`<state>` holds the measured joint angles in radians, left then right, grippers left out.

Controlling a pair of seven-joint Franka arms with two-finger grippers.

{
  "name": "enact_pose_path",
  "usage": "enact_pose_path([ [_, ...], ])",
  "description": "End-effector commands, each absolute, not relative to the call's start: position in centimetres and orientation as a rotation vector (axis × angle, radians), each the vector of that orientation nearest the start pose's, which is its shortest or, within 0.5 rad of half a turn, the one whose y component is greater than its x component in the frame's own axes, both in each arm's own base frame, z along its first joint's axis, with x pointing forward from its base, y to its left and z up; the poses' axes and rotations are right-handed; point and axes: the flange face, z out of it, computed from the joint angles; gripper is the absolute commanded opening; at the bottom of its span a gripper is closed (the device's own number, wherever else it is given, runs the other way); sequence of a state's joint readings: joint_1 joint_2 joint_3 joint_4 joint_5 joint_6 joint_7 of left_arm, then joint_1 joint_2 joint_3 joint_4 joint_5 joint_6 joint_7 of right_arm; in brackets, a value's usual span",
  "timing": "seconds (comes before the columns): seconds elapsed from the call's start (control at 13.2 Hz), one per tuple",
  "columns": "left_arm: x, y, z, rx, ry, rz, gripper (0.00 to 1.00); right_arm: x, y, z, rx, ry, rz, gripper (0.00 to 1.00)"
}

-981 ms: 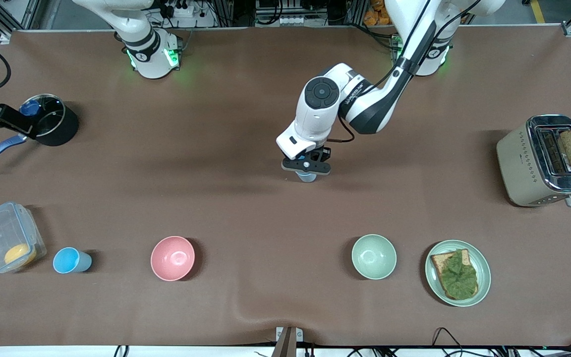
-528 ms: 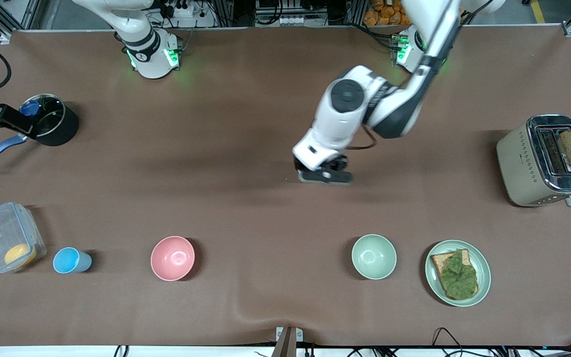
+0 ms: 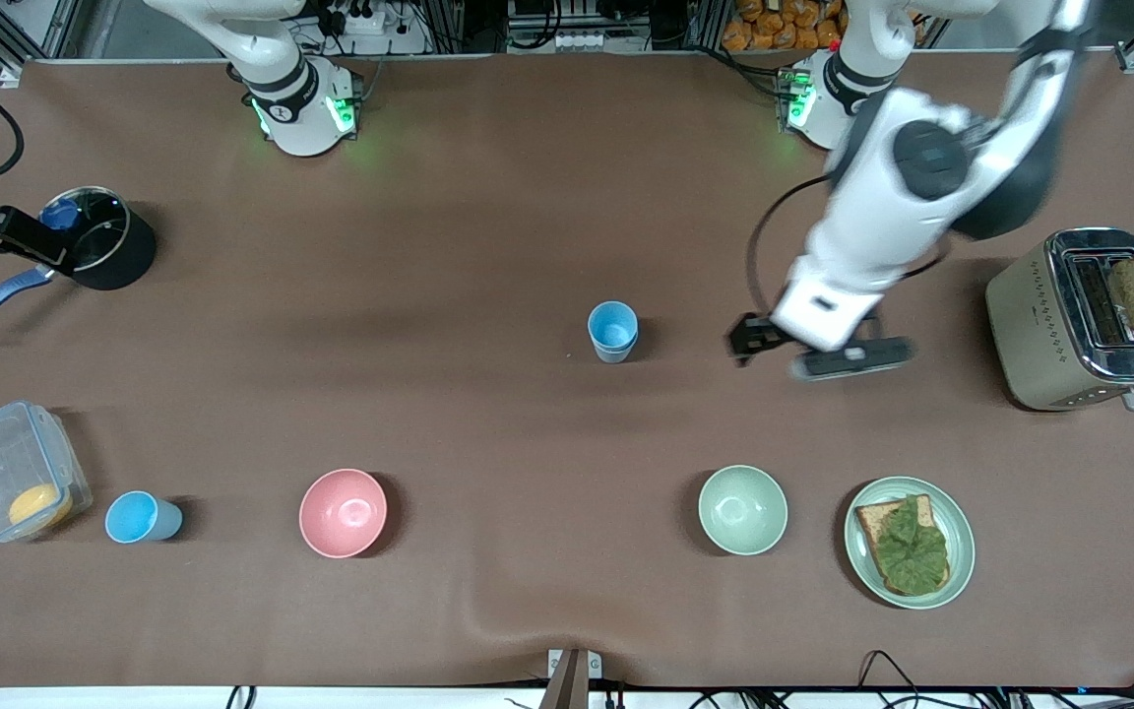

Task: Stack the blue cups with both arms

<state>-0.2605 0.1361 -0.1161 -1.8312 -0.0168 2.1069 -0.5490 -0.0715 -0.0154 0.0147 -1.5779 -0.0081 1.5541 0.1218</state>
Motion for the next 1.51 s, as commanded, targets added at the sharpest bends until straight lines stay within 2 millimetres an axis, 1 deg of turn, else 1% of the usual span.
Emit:
enact_pose_path([
  [0.0,55.8,-15.9,50.2,-3.164,-0.226,-0.152,1.0,54.8,-3.3,63.3,-3.158,0.271,0.013,1.0],
  [0.15,55.3,-11.8,52.2,-3.149,-0.191,-0.129,1.0,54.8,-3.2,63.3,-3.158,0.273,0.013,1.0],
  [0.23,55.1,-10.6,53.0,-3.145,-0.204,-0.122,1.0,54.8,-3.1,63.3,-3.158,0.271,0.013,1.0],
  [0.38,54.4,-9.4,54.0,-3.129,-0.23,-0.077,1.0,54.8,-3.2,63.3,-3.158,0.275,0.013,1.0],
  [0.45,54.2,-8.7,54.8,-3.128,-0.235,-0.084,1.0,54.8,-3.2,63.3,-3.158,0.276,0.013,1.0],
  [0.53,54.3,-7.7,55.2,-3.127,-0.242,-0.08,1.0,54.8,-3.2,63.3,-3.156,0.275,0.013,1.0],
  [0.6,54.5,-6.8,56.3,-3.127,-0.233,-0.079,1.0,54.8,-3.1,63.3,-3.156,0.275,0.013,1.0],
  [0.83,54.6,-4.3,58.1,-3.125,-0.205,-0.046,1.0,54.8,-3.2,63.2,-3.158,0.273,0.016,1.0],
  [0.91,54.7,-3.8,58.3,-3.126,-0.188,-0.043,1.0,54.8,-3.1,63.2,-3.158,0.273,0.015,1.0],
  [1.06,54.6,-3.7,58.5,-3.089,-0.151,-0.052,1.0,54.8,-3.1,63.2,-3.156,0.275,0.016,1.0],
  [1.43,54.3,-4.8,58.1,-3.081,-0.123,-0.005,1.0,54.8,-3.1,63.2,-3.156,0.278,0.015,1.0],
])
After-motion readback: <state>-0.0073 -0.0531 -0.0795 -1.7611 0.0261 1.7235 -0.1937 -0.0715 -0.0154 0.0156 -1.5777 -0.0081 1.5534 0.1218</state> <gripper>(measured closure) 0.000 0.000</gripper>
